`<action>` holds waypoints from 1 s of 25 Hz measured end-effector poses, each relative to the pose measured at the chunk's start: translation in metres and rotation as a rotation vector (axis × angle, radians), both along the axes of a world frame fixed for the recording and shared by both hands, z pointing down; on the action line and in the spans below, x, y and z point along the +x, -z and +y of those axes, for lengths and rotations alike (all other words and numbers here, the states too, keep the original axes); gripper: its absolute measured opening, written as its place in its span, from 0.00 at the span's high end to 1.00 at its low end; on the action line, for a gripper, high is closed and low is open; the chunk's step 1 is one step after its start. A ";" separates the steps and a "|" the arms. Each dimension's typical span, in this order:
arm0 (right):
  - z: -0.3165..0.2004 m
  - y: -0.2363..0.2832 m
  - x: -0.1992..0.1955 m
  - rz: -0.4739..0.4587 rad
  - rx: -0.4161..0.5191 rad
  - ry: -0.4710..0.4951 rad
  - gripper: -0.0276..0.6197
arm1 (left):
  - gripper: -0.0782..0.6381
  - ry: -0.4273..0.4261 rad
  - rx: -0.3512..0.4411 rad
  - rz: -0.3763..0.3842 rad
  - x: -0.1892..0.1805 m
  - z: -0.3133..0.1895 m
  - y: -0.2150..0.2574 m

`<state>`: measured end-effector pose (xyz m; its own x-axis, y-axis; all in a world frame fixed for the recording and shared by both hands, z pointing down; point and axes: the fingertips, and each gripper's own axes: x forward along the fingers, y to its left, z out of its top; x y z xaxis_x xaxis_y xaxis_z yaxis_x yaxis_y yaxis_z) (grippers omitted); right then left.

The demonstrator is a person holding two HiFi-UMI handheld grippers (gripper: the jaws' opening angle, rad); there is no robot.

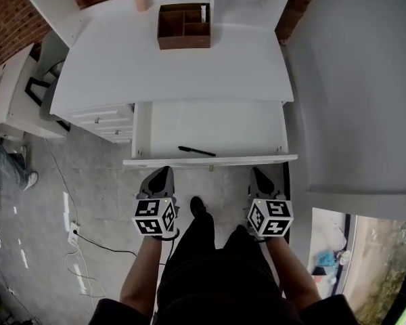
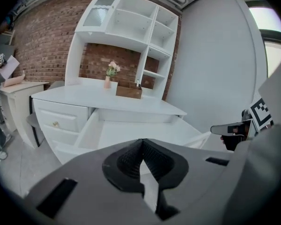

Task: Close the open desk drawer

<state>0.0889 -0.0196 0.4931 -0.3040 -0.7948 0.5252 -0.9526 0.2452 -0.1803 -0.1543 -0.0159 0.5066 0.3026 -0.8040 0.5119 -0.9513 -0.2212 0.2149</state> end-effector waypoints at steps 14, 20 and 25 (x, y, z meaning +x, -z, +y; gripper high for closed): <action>0.006 -0.036 0.005 0.058 -0.090 -0.089 0.95 | 0.88 -0.096 -0.101 0.024 0.002 0.003 -0.037; 0.001 -0.053 -0.001 0.114 -0.136 -0.062 0.95 | 0.88 -0.045 -0.127 0.043 -0.008 0.004 -0.045; -0.005 -0.066 -0.005 0.117 -0.162 -0.036 0.95 | 0.88 -0.033 -0.150 0.026 -0.012 0.007 -0.054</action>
